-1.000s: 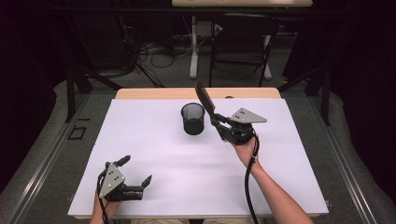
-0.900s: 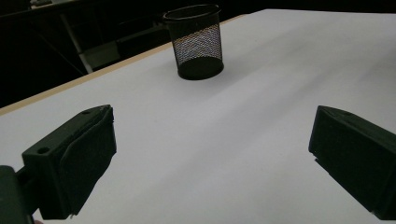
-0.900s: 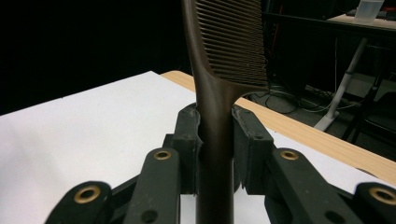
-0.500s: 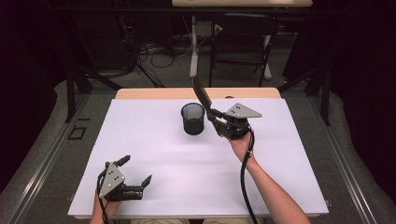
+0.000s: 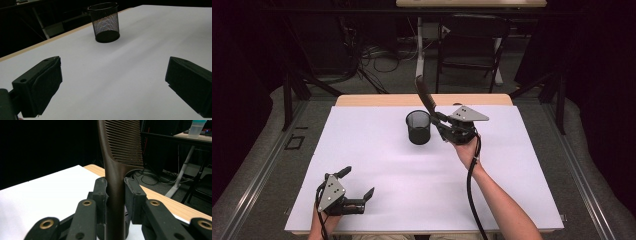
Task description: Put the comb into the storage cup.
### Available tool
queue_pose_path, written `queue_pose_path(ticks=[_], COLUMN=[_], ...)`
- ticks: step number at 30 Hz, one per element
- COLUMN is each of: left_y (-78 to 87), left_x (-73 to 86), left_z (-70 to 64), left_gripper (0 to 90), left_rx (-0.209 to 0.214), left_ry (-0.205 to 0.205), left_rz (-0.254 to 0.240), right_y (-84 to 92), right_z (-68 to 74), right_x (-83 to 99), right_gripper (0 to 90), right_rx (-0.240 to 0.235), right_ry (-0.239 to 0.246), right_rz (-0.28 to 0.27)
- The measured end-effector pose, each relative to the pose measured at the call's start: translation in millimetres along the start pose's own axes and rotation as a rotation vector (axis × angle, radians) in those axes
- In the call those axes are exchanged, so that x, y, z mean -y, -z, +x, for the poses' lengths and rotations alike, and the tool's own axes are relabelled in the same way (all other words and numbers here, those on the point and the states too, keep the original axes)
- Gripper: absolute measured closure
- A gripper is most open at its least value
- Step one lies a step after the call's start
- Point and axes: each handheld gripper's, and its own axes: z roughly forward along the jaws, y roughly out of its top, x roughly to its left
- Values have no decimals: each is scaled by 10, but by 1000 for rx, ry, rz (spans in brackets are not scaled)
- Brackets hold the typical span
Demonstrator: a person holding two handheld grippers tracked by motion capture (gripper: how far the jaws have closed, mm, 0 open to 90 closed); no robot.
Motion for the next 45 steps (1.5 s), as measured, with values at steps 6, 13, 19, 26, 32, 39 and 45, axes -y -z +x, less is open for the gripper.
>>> queue_pose_path(ticks=[6, 13, 19, 26, 32, 39, 45], left_y=[2, 1, 2, 3, 3, 2, 3], left_x=[1, -1, -1, -1, 0, -1, -1], left_z=[-1, -6, -3, -3, -3, -8, -8], left_gripper=[10, 10, 10, 10, 11, 11, 11], left_rx=[-1, -2, -3, -3, -1, -1, 0], left_ry=[2, 0, -2, -2, -1, -4, -3], left_rz=[-1, 1, 0, 0, 2, 2, 2], right_y=[-41, -69, -99, -147, -192, -252, -312], right_z=[-15, -28, -37, -47, -54, -57, -56], right_x=[-17, -30, -68, -99, -120, -150, -177], right_gripper=[728, 728, 728, 728, 728, 728, 728], right_rx=[3, 5, 5, 2, -1, -1, 1], right_ry=[-1, -4, -8, -11, -17, -16, -11], right_rz=[-2, -11, -22, -31, -42, -57, -69])
